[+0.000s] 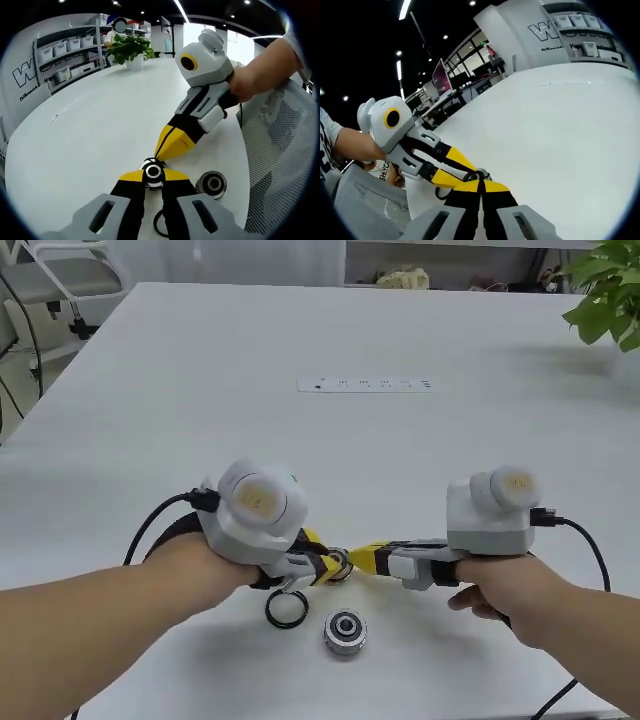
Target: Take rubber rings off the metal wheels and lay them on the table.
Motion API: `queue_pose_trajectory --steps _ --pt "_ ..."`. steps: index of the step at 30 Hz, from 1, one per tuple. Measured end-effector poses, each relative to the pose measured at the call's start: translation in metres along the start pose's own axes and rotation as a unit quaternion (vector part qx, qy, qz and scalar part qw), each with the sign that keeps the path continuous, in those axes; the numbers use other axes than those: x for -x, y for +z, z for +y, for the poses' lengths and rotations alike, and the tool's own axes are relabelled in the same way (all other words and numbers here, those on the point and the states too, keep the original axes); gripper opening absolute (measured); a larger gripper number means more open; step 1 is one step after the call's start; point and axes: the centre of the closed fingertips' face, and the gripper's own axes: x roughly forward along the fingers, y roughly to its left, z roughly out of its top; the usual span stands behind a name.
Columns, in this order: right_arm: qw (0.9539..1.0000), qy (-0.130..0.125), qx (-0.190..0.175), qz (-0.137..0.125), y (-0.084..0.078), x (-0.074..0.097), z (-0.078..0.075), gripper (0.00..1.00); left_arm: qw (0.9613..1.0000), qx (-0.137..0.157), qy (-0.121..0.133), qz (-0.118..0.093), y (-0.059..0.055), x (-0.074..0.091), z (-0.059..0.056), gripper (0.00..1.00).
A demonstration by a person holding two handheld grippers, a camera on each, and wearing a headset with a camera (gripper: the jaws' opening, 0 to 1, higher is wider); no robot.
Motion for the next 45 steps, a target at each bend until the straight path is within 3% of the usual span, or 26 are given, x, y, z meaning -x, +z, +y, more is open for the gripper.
queue_pose_trajectory --steps 11,12,14,24,32,35,45 --pt "0.9997 0.018 0.013 0.001 0.001 -0.005 0.012 0.00 1.0000 -0.003 -0.004 0.000 0.000 0.000 -0.001 0.07" --pt "0.9977 0.066 -0.002 -0.011 0.005 -0.006 0.031 0.00 1.0000 -0.003 -0.004 0.000 0.000 0.000 -0.001 0.07" --pt "0.9988 0.037 0.028 -0.013 0.010 -0.007 0.022 0.00 1.0000 -0.002 -0.003 0.000 0.000 0.000 -0.001 0.07" --pt "0.9994 0.014 0.029 -0.009 0.006 -0.004 0.010 0.00 0.9999 0.005 -0.002 -0.010 0.000 -0.001 0.000 0.07" --pt "0.9994 0.012 0.030 -0.007 0.005 -0.001 0.010 0.00 1.0000 -0.001 -0.005 -0.006 0.000 0.000 -0.001 0.08" --pt "0.9995 0.011 0.030 -0.009 0.006 -0.001 0.010 0.00 0.9999 -0.004 -0.008 -0.004 0.000 0.002 -0.002 0.13" --pt "0.9995 0.011 0.025 -0.014 0.008 0.003 0.013 0.00 0.9997 -0.004 -0.014 -0.021 0.007 0.016 -0.007 0.21"
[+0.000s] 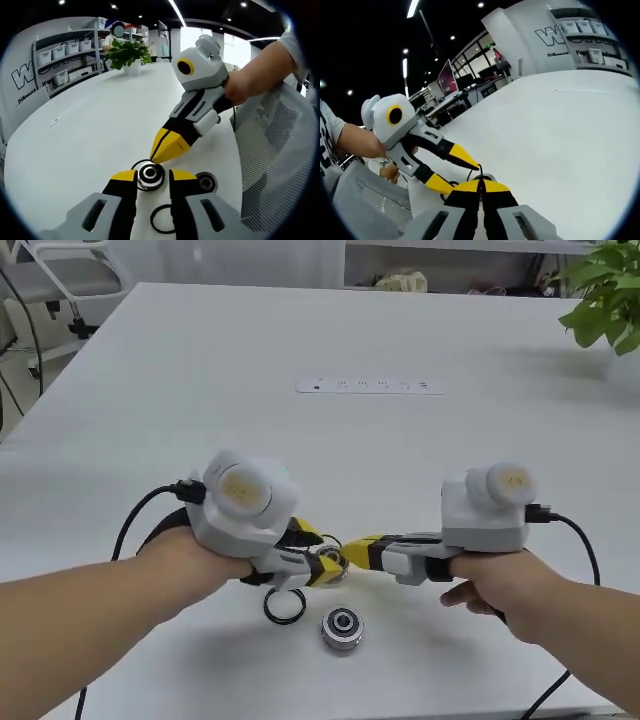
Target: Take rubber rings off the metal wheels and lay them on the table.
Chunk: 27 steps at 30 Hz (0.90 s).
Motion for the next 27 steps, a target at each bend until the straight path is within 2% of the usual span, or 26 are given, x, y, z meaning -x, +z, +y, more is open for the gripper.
queue_pose_trajectory --steps 10,18,27 --pt "0.9999 0.009 -0.006 -0.006 0.004 0.002 0.009 0.00 0.9997 0.002 -0.008 -0.024 0.010 0.021 -0.009 0.34" --pt "0.9997 0.017 -0.012 -0.015 0.009 0.004 0.017 0.00 0.9987 0.015 0.001 -0.048 0.015 0.043 -0.009 0.40" --pt "0.9993 0.029 -0.013 -0.018 0.012 0.005 0.031 0.00 0.9976 0.021 0.014 -0.065 0.015 0.065 -0.009 0.50"
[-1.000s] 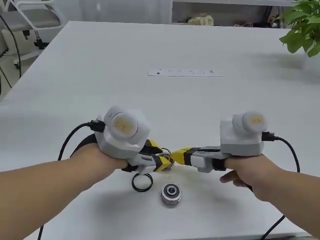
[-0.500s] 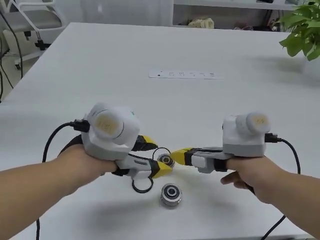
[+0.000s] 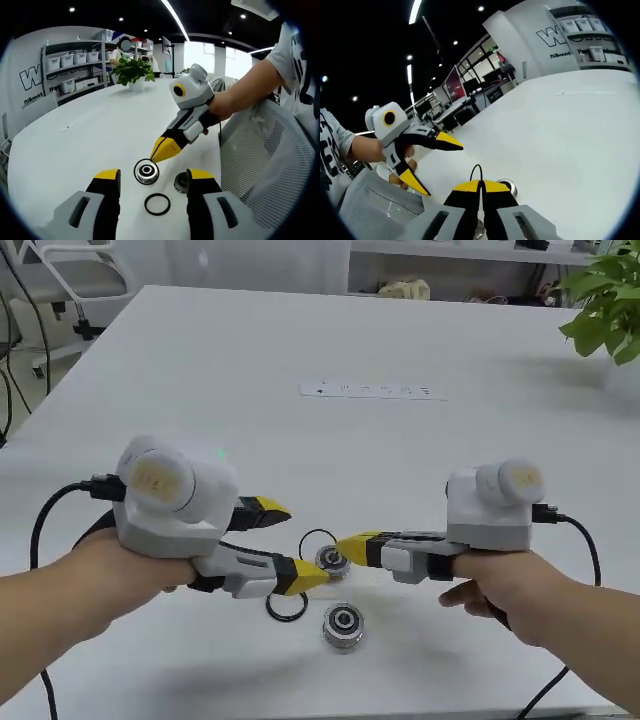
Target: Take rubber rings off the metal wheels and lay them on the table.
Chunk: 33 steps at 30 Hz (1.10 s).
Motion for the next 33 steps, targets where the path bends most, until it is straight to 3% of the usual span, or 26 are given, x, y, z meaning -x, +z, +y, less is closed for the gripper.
queue_pose_trajectory --steps 17,33 --pt "0.9997 0.017 -0.011 0.011 -0.004 -0.007 0.012 0.00 0.9998 0.009 0.015 -0.006 -0.012 0.036 -0.004 0.65" --pt "0.9986 0.032 -0.024 0.036 -0.019 -0.018 0.020 0.00 0.9996 0.011 0.024 -0.001 -0.022 0.046 -0.004 0.70"
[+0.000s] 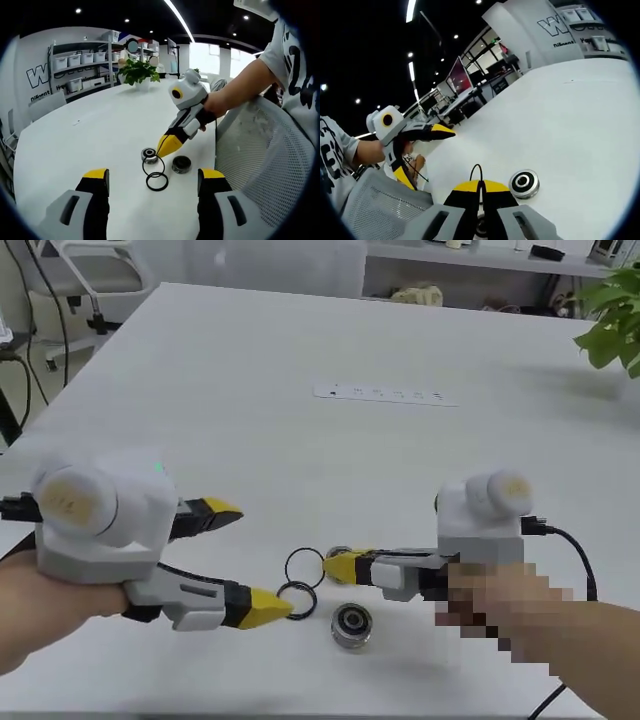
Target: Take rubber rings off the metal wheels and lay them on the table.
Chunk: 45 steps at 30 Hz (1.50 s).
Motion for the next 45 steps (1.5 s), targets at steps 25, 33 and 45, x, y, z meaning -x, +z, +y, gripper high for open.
queue_pose_trajectory --steps 25,33,45 --pt "0.9989 0.011 -0.013 0.043 -0.025 -0.012 0.002 0.00 0.9999 0.005 0.003 0.013 -0.013 0.004 -0.001 0.70" --pt "0.9988 0.004 -0.014 0.048 -0.028 -0.013 -0.002 0.00 0.9998 0.009 0.005 0.017 -0.018 0.006 0.000 0.69" --pt "0.9984 -0.002 -0.013 0.055 -0.032 -0.016 -0.006 0.00 0.9997 0.010 0.004 0.022 -0.021 0.007 -0.002 0.69"
